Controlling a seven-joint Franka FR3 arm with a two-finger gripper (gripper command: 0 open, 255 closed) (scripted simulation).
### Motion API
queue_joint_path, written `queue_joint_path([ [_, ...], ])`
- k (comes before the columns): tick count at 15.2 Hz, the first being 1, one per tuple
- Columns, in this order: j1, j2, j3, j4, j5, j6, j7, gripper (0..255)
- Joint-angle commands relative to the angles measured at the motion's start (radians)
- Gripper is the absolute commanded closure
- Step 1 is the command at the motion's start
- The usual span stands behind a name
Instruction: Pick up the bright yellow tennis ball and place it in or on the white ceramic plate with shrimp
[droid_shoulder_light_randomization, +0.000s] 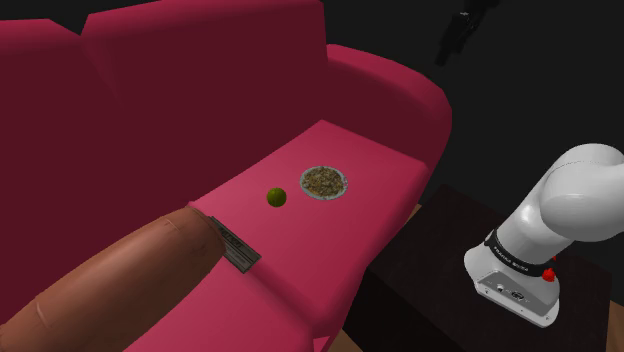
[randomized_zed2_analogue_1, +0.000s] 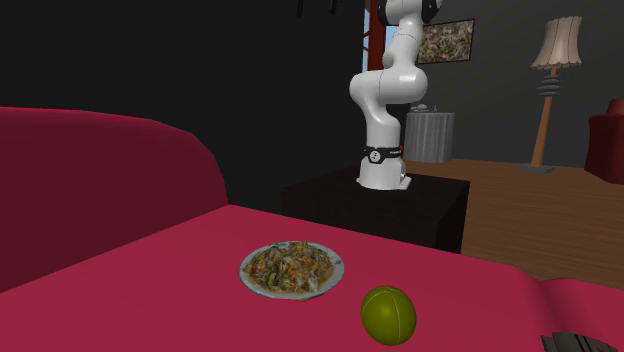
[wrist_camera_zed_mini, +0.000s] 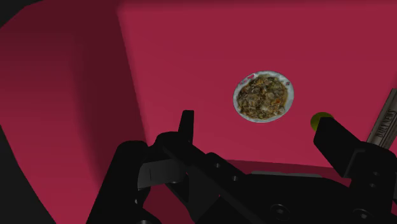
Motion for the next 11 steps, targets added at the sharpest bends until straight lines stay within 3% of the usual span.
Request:
queue_joint_path([
  [1, 0.0, 0.0, 0.0, 0.0, 0.0, 0.0, 0.0, 0],
  [11, 0.038, 0.203, 0.101, -0.089, 0.059, 0.25, 0.151, 0],
])
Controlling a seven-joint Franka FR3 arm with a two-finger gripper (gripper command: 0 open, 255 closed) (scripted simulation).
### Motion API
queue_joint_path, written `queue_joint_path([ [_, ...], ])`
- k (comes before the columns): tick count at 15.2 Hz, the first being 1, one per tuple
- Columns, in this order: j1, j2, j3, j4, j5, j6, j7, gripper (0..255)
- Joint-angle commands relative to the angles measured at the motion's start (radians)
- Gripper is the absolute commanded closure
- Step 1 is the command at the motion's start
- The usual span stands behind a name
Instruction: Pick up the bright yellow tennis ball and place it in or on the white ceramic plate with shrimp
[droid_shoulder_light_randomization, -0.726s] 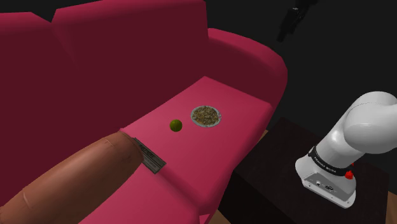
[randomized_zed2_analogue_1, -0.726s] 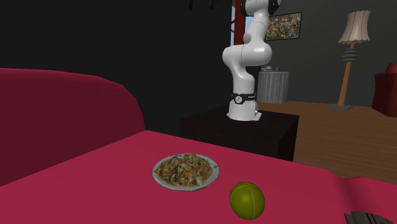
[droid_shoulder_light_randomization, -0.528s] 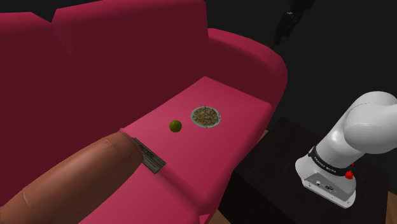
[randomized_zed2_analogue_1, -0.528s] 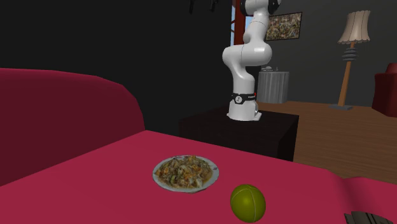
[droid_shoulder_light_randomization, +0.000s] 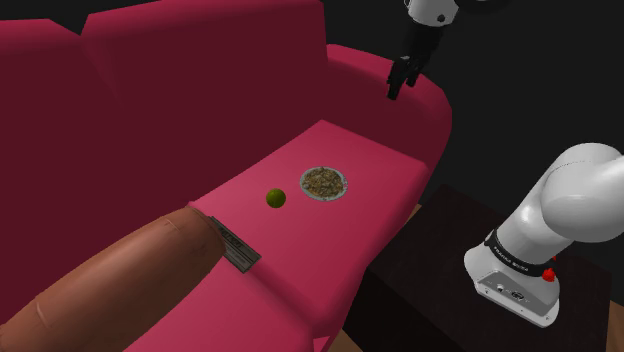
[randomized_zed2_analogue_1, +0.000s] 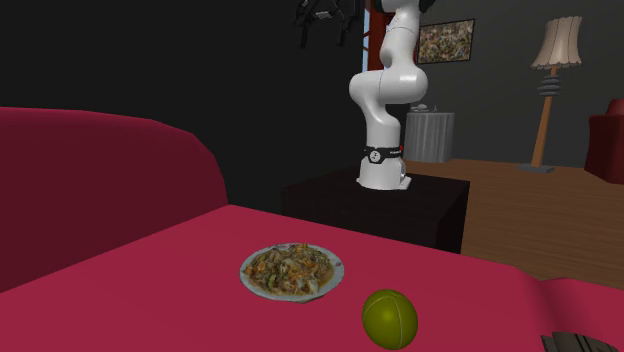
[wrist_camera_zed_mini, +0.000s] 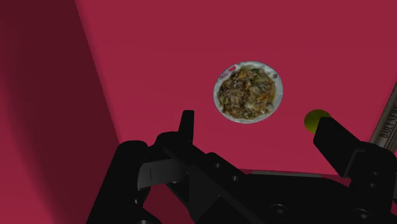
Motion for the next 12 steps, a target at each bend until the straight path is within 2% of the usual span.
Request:
queue_joint_path([
  [1, 0.008, 0.046, 0.022, -0.006, 0.01, 0.045, 0.033, 0],
  [12, 0.038, 0.392, 0.126, 0.056, 0.015, 0.289, 0.198, 0],
])
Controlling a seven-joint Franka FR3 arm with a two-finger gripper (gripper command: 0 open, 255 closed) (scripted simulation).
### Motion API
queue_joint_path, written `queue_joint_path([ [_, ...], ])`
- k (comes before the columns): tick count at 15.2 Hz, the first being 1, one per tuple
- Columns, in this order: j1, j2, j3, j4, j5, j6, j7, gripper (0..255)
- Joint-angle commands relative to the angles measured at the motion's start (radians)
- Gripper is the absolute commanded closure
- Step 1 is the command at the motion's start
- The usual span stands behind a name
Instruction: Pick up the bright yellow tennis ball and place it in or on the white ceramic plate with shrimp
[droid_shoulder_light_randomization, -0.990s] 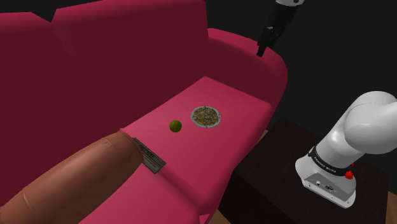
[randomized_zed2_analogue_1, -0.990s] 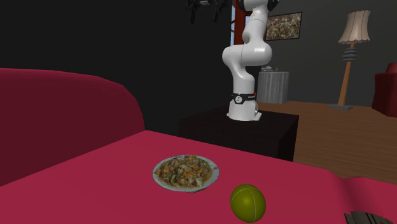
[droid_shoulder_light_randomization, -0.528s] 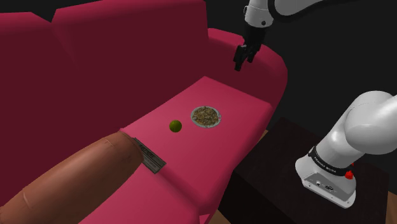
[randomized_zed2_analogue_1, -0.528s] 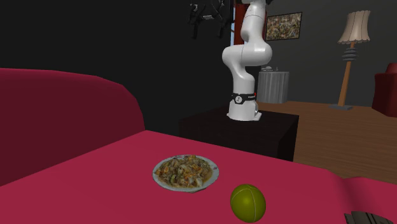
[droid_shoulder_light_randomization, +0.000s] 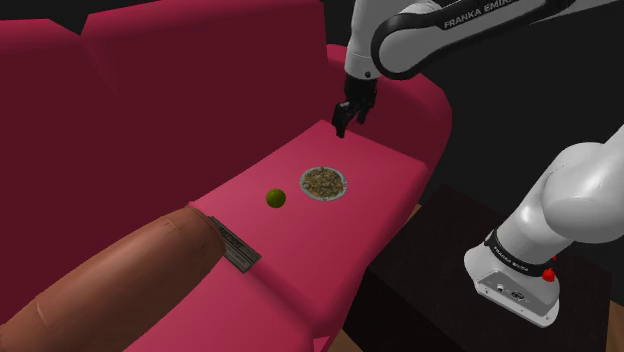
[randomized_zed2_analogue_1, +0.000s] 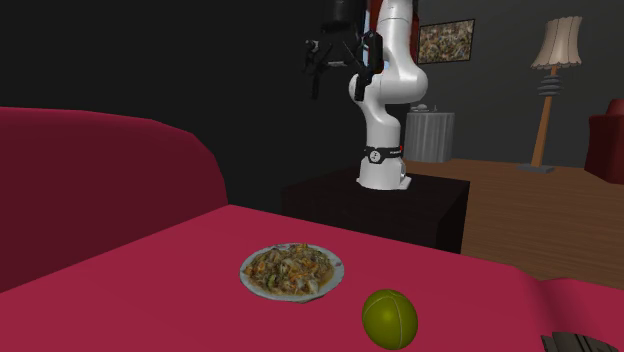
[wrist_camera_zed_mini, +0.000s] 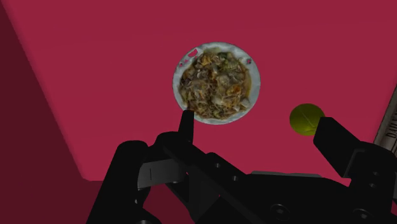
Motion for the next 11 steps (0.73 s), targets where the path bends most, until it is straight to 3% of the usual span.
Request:
queue_joint_path([
  [1, 0.005, 0.067, 0.016, 0.024, -0.006, 0.036, 0.031, 0],
  [11, 0.055, 0.438, 0.059, 0.225, -0.086, 0.164, 0.195, 0],
])
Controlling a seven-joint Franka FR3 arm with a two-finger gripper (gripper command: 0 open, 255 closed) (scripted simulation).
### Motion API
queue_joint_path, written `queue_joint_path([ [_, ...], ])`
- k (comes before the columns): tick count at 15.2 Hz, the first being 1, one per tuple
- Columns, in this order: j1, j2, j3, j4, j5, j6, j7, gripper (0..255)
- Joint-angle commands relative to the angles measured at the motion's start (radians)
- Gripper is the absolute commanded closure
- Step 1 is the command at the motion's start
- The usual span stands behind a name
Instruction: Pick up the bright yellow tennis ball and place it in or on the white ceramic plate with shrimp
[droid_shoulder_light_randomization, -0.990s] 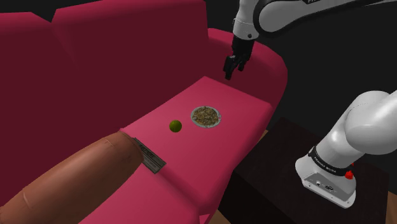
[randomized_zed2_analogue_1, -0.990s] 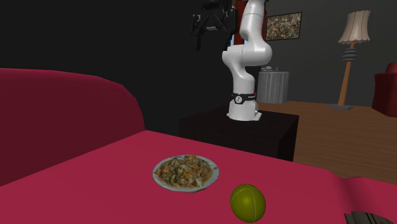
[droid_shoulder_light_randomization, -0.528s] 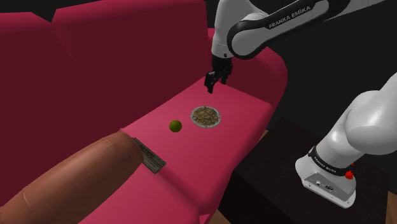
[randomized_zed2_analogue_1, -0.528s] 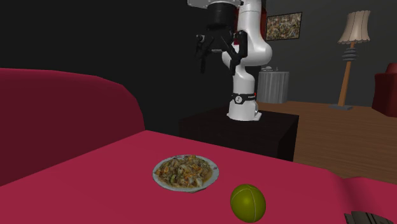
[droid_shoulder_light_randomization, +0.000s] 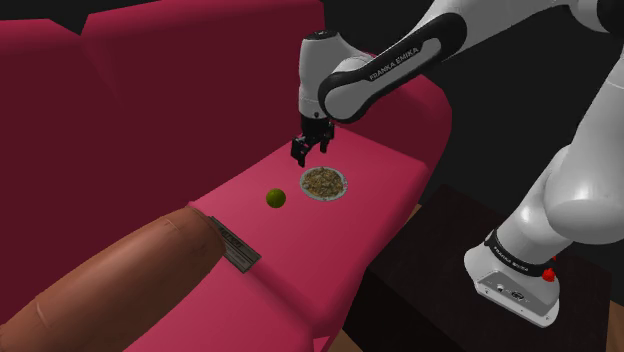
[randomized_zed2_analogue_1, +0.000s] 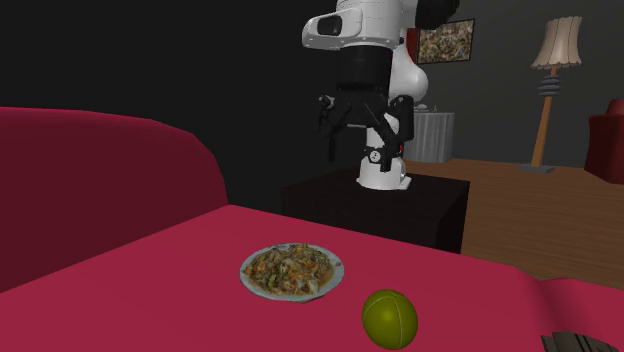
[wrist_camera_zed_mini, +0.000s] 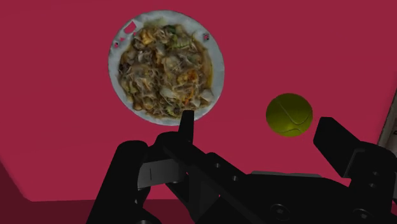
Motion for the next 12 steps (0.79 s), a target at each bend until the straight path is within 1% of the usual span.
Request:
queue_joint_path([
  [1, 0.012, 0.08, 0.0, 0.052, -0.019, 0.019, 0.026, 0],
  [7, 0.069, 0.309, -0.01, 0.24, -0.061, 0.039, 0.099, 0],
  [12, 0.12, 0.506, -0.022, 0.438, -0.079, 0.025, 0.138, 0],
])
